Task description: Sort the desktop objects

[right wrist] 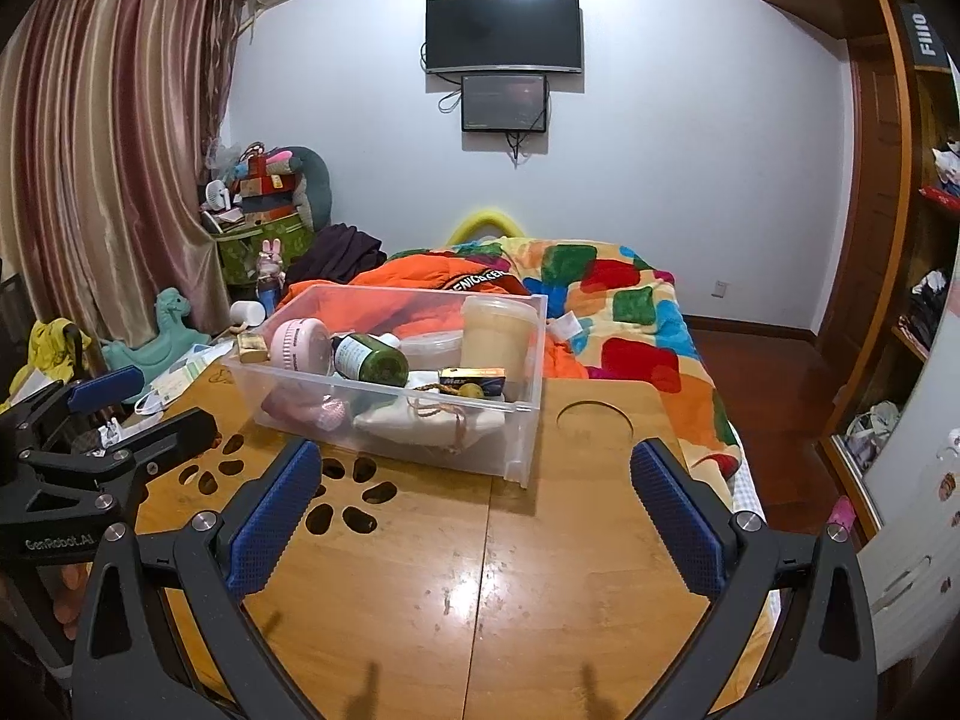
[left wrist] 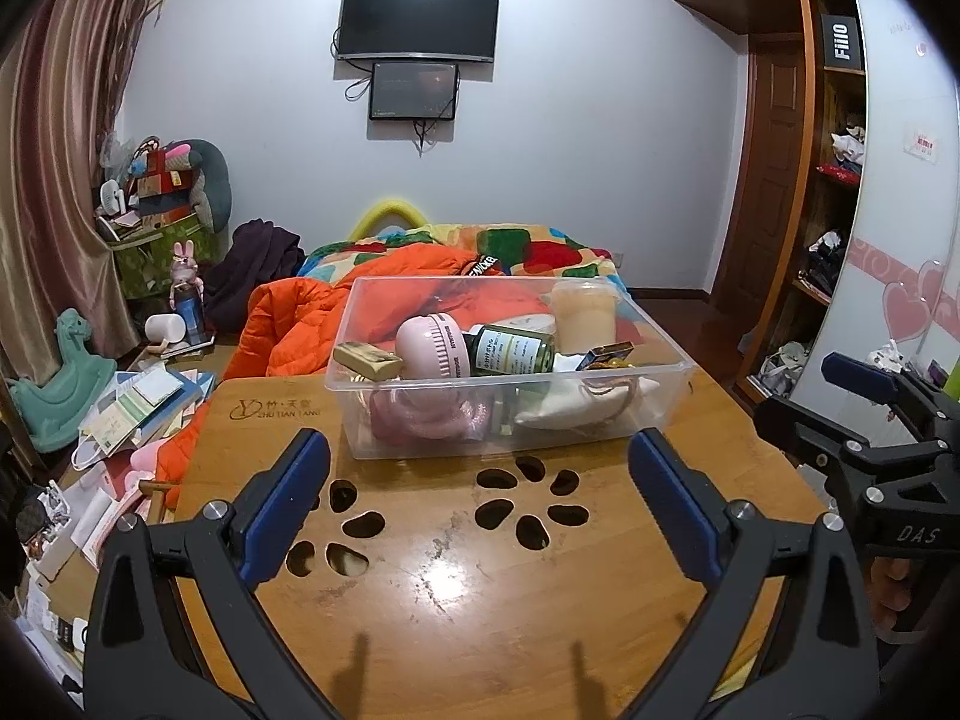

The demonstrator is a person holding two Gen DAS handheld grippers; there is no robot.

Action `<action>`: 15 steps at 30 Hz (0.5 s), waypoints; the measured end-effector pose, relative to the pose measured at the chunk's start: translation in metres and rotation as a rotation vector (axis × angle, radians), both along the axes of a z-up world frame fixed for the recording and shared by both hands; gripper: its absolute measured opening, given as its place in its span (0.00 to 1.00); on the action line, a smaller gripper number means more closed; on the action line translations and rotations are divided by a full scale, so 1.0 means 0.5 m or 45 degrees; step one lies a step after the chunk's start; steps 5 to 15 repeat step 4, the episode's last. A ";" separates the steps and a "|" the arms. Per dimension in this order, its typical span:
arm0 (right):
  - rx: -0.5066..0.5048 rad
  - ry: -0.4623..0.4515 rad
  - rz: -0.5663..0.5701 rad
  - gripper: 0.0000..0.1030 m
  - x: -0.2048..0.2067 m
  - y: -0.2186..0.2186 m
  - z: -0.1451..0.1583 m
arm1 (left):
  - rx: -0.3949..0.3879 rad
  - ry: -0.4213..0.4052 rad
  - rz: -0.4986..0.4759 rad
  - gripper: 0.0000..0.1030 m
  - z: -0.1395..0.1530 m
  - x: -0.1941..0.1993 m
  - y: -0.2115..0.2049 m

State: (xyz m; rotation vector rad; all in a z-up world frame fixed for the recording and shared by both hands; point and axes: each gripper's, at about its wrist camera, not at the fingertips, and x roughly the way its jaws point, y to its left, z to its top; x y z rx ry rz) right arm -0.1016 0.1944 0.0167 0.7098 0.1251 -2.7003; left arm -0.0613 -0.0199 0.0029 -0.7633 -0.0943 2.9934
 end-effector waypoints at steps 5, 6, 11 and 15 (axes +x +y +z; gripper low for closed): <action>-0.013 -0.010 0.004 1.00 0.001 0.002 -0.004 | 0.001 0.011 0.003 0.98 0.002 0.007 0.002; -0.013 -0.010 0.004 1.00 0.001 0.002 -0.004 | 0.001 0.011 0.003 0.98 0.002 0.007 0.002; -0.013 -0.010 0.004 1.00 0.001 0.002 -0.004 | 0.001 0.011 0.003 0.98 0.002 0.007 0.002; -0.013 -0.010 0.004 1.00 0.001 0.002 -0.004 | 0.001 0.011 0.003 0.98 0.002 0.007 0.002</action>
